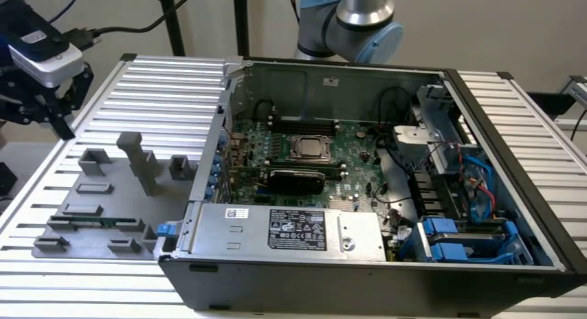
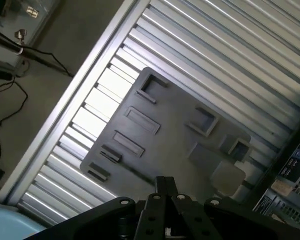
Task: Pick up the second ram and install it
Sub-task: 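Pick up the second ram and move it above second insertion slot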
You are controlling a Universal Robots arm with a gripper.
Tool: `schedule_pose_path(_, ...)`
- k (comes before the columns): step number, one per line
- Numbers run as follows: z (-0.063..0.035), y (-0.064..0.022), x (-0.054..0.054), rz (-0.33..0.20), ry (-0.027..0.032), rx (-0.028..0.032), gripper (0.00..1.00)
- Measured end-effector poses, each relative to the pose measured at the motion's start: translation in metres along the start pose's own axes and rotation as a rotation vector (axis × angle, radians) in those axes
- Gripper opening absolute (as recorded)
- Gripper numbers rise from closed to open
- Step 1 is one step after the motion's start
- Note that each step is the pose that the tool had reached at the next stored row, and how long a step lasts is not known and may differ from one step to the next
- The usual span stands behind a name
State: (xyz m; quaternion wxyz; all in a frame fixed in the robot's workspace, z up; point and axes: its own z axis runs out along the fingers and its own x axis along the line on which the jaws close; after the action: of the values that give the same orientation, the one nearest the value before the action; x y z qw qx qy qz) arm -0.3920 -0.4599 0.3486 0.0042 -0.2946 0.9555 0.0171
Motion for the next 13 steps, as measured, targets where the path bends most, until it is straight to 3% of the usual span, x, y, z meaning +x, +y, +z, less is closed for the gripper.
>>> schedule_pose_path(13, 0.0056, -0.0002, 0.0001, -0.235, 0.0071, -0.0043, 0.11)
